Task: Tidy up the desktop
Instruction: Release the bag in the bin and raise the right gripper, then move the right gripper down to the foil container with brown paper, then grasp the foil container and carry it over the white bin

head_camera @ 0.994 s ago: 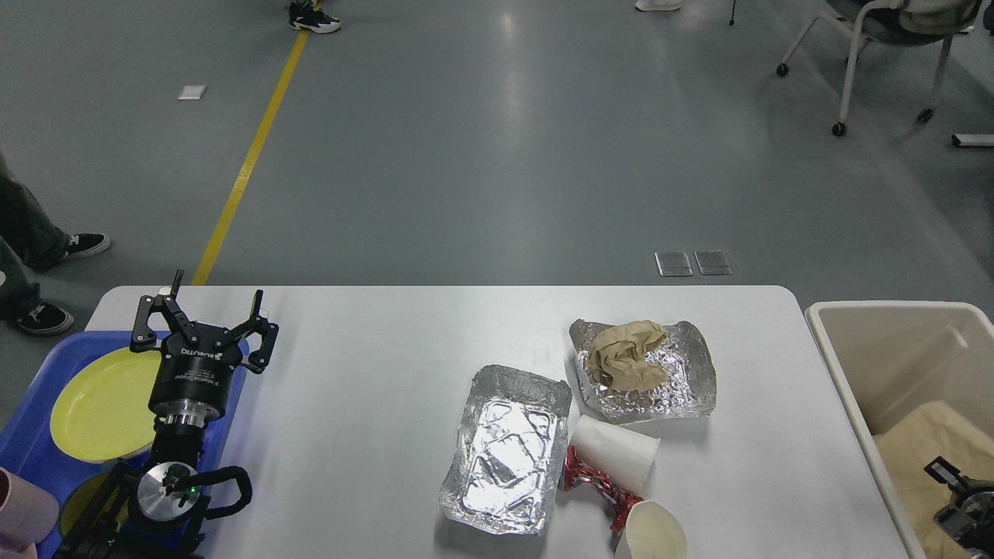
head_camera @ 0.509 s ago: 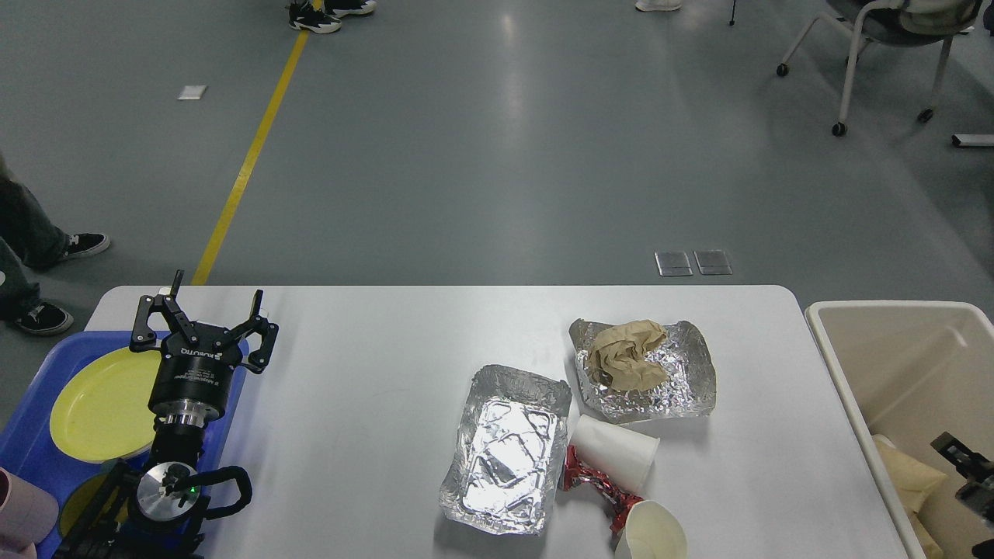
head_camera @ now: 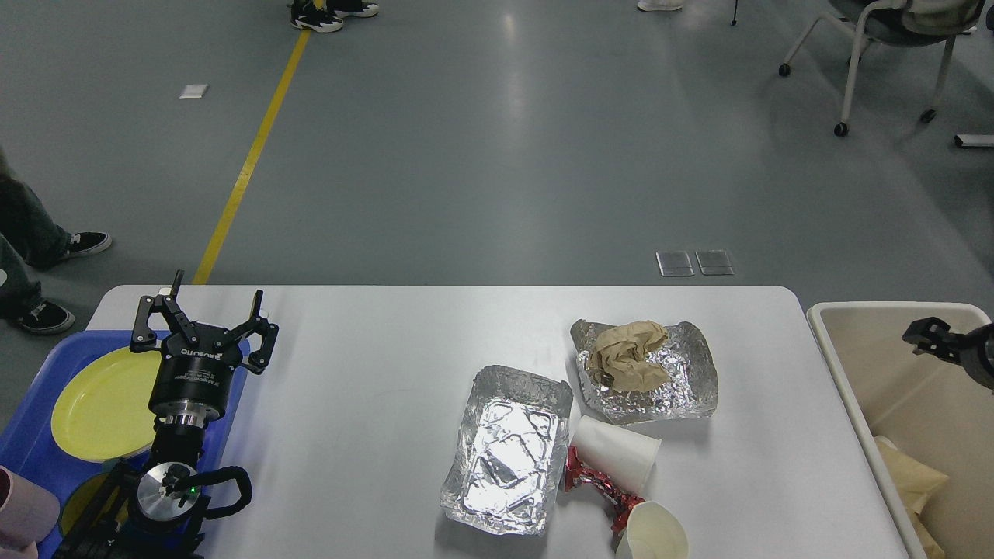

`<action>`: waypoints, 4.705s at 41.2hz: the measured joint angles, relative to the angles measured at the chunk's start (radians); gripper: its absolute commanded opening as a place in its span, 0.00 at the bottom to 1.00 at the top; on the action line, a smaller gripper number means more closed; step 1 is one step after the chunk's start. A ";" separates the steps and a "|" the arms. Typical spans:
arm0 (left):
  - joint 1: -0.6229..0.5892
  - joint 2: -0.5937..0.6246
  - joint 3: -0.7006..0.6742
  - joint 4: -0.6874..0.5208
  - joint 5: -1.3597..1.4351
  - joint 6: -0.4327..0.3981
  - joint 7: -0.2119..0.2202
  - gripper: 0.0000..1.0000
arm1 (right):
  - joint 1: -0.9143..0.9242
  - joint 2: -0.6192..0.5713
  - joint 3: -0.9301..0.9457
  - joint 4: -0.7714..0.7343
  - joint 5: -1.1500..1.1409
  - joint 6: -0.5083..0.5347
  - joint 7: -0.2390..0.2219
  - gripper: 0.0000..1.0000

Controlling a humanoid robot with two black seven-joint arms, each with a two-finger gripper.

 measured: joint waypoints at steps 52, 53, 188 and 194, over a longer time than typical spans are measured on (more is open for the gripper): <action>0.000 0.000 0.000 0.000 0.000 0.000 0.000 0.96 | 0.854 0.365 -0.064 0.728 0.073 0.396 0.000 1.00; 0.000 0.000 0.000 0.000 0.000 0.000 0.000 0.96 | 0.847 0.365 -0.061 0.728 0.074 0.387 0.000 1.00; 0.000 0.000 0.000 0.000 0.000 0.000 0.000 0.96 | -0.285 0.383 0.189 -0.165 -0.197 -0.140 0.167 0.00; 0.000 0.000 0.000 0.000 0.000 0.000 0.000 0.96 | -0.181 0.313 0.200 -0.031 -0.195 -0.138 0.145 0.00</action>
